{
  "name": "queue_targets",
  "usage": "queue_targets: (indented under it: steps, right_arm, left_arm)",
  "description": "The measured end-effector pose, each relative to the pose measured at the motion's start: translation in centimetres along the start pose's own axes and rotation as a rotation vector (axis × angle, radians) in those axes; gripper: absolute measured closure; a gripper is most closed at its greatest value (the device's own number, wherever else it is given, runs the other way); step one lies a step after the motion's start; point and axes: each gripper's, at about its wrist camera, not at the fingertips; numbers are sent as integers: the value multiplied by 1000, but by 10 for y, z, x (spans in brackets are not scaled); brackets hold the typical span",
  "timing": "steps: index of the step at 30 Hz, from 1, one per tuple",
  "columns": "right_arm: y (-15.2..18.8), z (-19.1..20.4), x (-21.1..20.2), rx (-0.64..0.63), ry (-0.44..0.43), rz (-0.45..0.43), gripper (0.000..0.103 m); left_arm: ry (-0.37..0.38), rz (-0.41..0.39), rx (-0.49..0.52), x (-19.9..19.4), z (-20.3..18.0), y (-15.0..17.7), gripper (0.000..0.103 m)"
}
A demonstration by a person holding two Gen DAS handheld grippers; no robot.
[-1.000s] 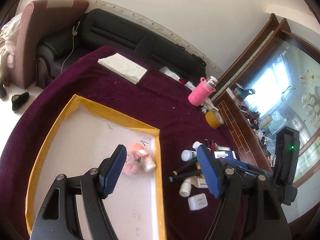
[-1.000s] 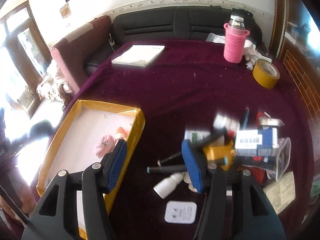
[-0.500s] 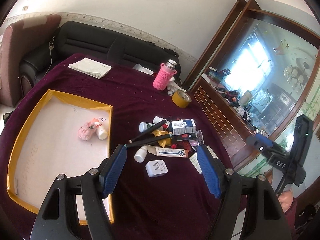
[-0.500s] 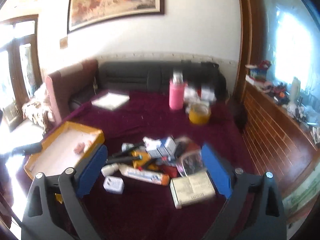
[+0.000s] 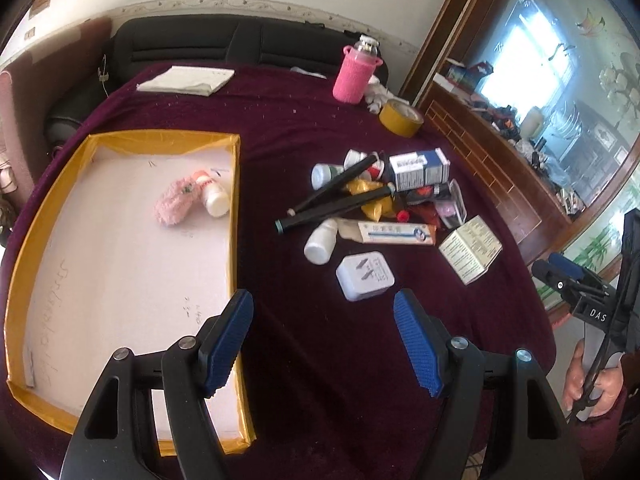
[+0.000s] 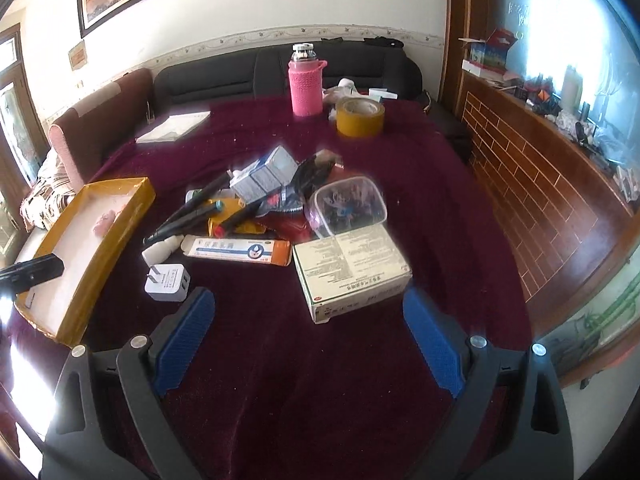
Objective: Organize objects
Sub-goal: 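Release the pink pouch and white bottle in the tray, withdraw both grippers, then grasp the white plug charger with the left gripper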
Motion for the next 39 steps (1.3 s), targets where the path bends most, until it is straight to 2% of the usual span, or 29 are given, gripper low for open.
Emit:
queue_targets:
  steps: [3,8,11,15,18,19,22,23,25,27,30,32,36,37,38,39]
  right_arm:
    - [8,-1,15,24,-10,10,7]
    - [14,-19,29,110,-100,34,7]
    - [18,-36,32,173,-137,30,7]
    - [20,-58,32,232,-166,20,7]
    - [20,-69,33,254,-177,12,7]
    - [20,-71,34,261,-183,12,7]
    - [22,-77,36,273,-206,12,7]
    - [23,-78,36,274,-209,11,7]
    - [24,-80,36,276,-210,6,7]
    - [26,-84,36,282,-212,1,7]
    - [28,-88,37,301,-219,2,7]
    - [29,-89,38,308,-218,5,7]
    - [29,-90,34,303,-211,3,7]
    - [29,-90,33,301,-210,2,7]
    - [27,-89,33,300,-211,2,7]
    - [27,-89,32,300,-210,2,7]
  left_arm:
    - [14,59,27,25,-11,1,36]
    - [67,104,102,62,-35,-20,36]
    - [42,113,167,83,-54,-34,36]
    - [21,159,193,110,-71,-33,36]
    - [83,230,225,123,-81,-24,36]
    - [95,224,253,120,-87,-21,36]
    - [191,232,296,106,-95,-17,36]
    - [177,209,316,100,-98,-17,36]
    - [86,150,365,95,-104,-20,36]
    - [51,102,427,93,-110,-21,36]
    - [-62,70,561,103,-125,-17,35]
    - [-124,81,635,118,-136,-12,36]
    - [-165,118,630,140,-140,-12,36]
    - [-157,110,603,139,-138,-13,45]
    - [-152,100,574,137,-136,-15,59]
    - [-135,103,546,134,-133,-17,60]
Point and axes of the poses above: each gripper's, at about its wrist camera, not at the fingertips, and x roughly the way its jaws point, z to its left, y to its underside, and after that the axes turned 7 degrees about z, right-handed
